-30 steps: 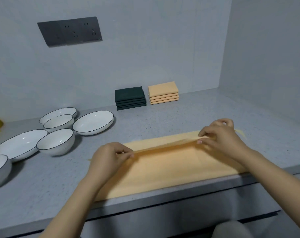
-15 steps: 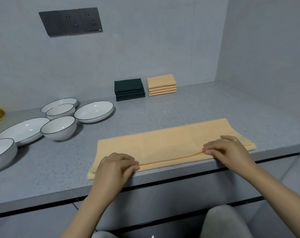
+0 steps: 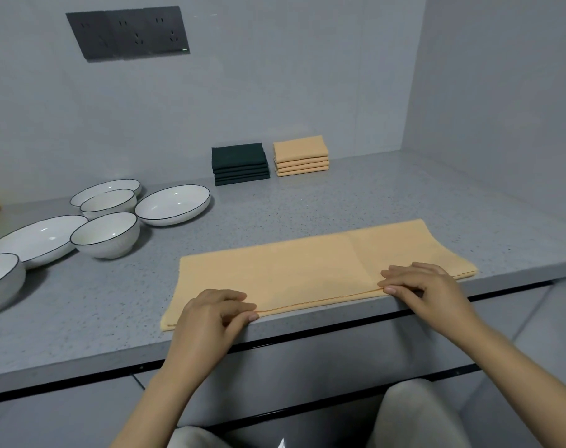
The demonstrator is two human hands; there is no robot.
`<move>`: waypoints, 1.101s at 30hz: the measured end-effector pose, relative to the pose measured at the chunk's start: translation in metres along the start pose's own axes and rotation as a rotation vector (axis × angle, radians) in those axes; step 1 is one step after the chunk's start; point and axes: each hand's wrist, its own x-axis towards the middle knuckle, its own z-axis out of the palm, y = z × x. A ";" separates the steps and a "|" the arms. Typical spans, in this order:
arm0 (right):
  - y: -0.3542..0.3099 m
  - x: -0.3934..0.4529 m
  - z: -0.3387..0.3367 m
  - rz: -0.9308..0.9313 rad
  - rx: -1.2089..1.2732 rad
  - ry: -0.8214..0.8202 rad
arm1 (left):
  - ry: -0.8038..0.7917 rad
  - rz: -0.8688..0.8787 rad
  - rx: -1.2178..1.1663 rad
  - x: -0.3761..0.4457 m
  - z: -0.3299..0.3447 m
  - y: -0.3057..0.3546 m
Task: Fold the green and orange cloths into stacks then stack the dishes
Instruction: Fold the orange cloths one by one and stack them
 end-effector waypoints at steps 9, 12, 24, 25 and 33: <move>-0.019 0.007 -0.002 0.115 -0.026 -0.037 | -0.036 -0.070 0.084 0.015 0.002 0.015; -0.029 0.018 0.003 0.133 -0.176 -0.040 | -0.043 -0.103 0.132 0.030 0.003 0.026; -0.061 0.090 0.040 0.136 -0.157 -0.184 | -0.277 -0.062 0.215 0.113 0.043 0.079; -0.061 0.095 0.045 0.126 -0.173 -0.192 | -0.324 -0.080 0.213 0.117 0.047 0.080; -0.051 0.105 0.084 0.147 -0.278 -0.371 | -0.478 -0.131 0.268 0.114 0.083 0.069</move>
